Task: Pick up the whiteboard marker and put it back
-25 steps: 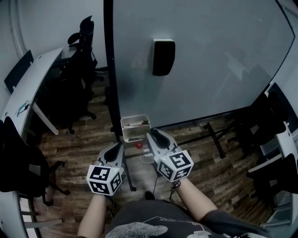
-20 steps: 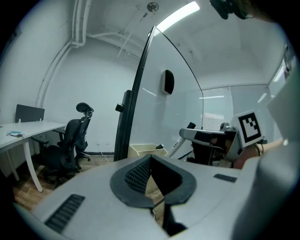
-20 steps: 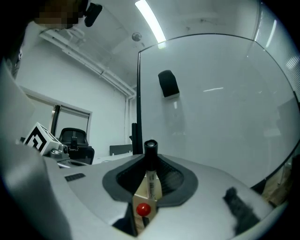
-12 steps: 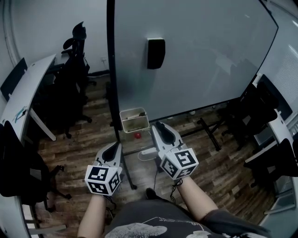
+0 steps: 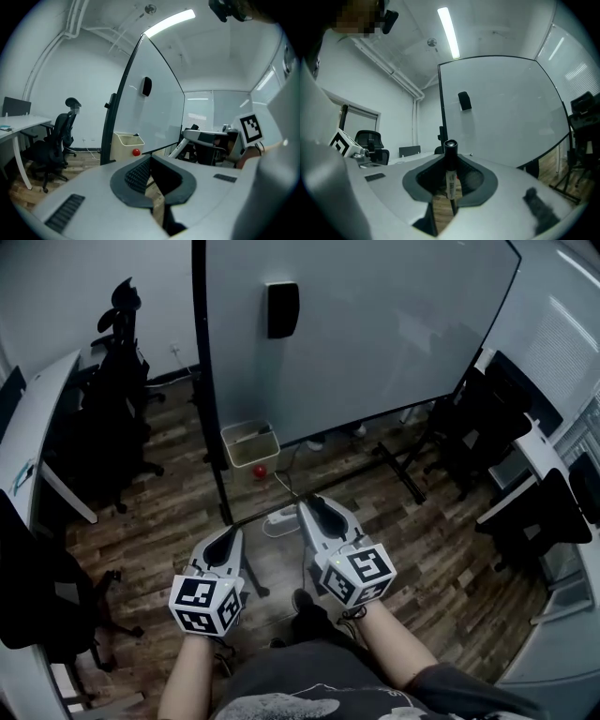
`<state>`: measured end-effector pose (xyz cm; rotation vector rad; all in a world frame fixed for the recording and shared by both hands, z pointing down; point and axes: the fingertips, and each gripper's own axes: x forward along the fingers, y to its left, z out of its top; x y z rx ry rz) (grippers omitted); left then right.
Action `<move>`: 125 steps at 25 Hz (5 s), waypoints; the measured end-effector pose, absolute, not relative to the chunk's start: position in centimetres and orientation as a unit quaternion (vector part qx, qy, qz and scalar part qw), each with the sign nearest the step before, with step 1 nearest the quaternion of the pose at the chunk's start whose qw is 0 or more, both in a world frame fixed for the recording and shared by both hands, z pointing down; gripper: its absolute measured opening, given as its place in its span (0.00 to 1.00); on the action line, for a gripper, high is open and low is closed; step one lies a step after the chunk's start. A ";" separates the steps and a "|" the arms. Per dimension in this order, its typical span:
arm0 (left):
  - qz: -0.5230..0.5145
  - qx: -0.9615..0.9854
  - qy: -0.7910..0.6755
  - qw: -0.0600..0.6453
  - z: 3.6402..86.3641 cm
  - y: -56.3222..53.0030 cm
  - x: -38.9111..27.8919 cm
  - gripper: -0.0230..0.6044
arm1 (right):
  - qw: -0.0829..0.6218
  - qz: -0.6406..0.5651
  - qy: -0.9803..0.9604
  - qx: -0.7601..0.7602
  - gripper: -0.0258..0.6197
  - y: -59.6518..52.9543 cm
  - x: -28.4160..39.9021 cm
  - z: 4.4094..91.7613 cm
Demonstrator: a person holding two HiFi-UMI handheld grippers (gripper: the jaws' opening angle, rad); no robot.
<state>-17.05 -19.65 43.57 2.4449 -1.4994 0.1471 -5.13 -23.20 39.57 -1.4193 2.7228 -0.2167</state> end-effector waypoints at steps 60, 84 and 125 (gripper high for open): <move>0.041 0.842 -0.523 0.123 42.2 -22.3 -13.9 0.06 | 0.047 -0.076 0.880 -0.466 0.17 -26.2 -0.4 37.5; 0.048 0.744 -0.653 0.134 43.3 -32.6 -14.7 0.06 | 0.038 -0.081 0.954 -0.287 0.17 -40.7 -7.5 38.9; 0.042 0.789 -0.599 0.130 42.9 -28.4 -13.0 0.06 | -0.012 -0.139 0.913 -0.382 0.25 -35.0 -2.9 44.2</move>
